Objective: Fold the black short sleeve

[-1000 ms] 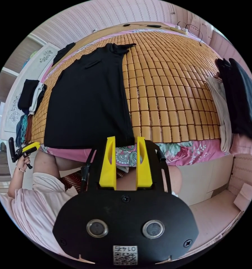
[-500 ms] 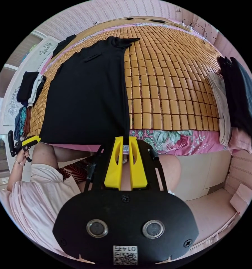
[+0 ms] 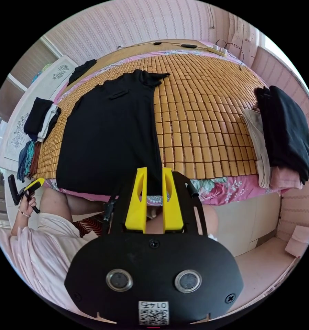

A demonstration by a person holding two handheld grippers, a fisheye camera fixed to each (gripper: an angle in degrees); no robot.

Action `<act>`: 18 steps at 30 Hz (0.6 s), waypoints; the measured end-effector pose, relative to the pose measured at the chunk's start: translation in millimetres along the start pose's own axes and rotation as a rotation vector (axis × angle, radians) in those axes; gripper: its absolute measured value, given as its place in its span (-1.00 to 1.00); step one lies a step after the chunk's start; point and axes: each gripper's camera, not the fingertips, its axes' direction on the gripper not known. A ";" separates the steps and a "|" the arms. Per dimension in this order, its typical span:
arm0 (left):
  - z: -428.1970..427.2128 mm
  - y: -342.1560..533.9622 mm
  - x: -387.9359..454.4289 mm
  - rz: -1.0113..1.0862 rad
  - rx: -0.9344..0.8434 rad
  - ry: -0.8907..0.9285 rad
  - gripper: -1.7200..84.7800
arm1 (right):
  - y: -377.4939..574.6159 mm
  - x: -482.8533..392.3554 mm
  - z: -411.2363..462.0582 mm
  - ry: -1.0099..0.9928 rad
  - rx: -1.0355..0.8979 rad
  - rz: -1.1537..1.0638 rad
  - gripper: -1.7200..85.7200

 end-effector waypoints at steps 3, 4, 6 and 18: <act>3.8 -15.5 -7.5 -0.010 0.008 -0.020 -0.98 | -29.6 -22.4 4.7 -0.027 -0.004 -0.069 -0.79; 4.8 -24.5 -9.8 -0.004 0.001 -0.030 -0.98 | -43.6 -32.0 6.1 -0.029 -0.003 -0.097 -0.79; 3.5 -39.6 -12.4 -0.003 -0.012 -0.069 -0.98 | -66.5 -46.7 7.2 -0.030 0.003 -0.140 -0.79; -63.1 -106.2 -16.6 -0.069 -0.068 -0.120 -0.98 | -207.4 -201.3 -2.3 -0.215 -0.129 -0.383 -0.80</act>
